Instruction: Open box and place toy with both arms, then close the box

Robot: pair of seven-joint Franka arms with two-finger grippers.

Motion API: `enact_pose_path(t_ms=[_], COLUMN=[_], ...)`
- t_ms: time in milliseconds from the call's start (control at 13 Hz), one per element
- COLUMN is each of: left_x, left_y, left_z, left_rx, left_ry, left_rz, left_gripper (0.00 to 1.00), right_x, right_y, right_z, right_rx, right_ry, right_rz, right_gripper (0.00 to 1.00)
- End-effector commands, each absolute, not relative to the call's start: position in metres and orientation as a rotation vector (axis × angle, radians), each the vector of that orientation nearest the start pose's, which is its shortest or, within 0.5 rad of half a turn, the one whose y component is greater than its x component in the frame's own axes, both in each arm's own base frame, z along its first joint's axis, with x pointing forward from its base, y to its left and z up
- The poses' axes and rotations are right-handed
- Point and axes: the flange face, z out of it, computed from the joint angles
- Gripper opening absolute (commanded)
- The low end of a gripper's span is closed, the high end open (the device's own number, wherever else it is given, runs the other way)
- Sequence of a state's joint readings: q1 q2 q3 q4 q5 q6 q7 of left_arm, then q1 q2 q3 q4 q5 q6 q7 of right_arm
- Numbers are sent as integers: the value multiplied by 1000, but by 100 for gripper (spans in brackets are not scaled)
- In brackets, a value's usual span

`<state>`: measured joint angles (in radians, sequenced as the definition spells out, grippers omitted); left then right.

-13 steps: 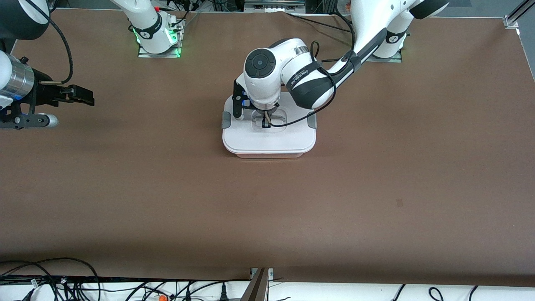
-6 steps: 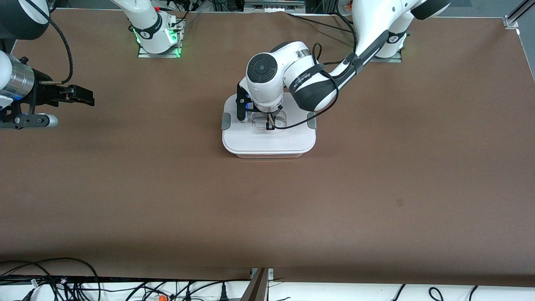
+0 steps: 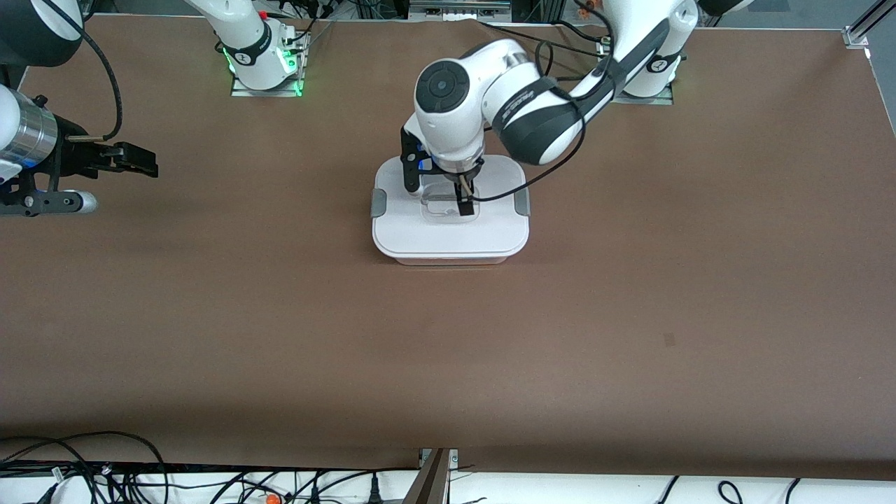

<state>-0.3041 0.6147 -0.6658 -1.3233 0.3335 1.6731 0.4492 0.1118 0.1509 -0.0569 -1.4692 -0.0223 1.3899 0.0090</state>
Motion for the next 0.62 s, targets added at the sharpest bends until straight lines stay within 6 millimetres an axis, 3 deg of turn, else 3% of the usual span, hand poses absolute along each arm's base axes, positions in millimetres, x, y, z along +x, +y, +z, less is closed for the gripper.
enact_pose_path(t_ms=[0,308,538], left_x=[510,522,528], left_y=[-438,-367,-316], left_z=[471,531,561], left_rx=[-2510,-2745,-2832], left_ry=[1871,1291,923], left_rz=[225,238,229], left_gripper=[100,100,100], right_x=[576,576,577], right_y=[31,31,29], right_z=[573,572,571], right_rx=[-3141,-3141,-3142], right_ry=[-74,-74,-69], right_rz=[352,355,357], right_gripper=[100,100,100])
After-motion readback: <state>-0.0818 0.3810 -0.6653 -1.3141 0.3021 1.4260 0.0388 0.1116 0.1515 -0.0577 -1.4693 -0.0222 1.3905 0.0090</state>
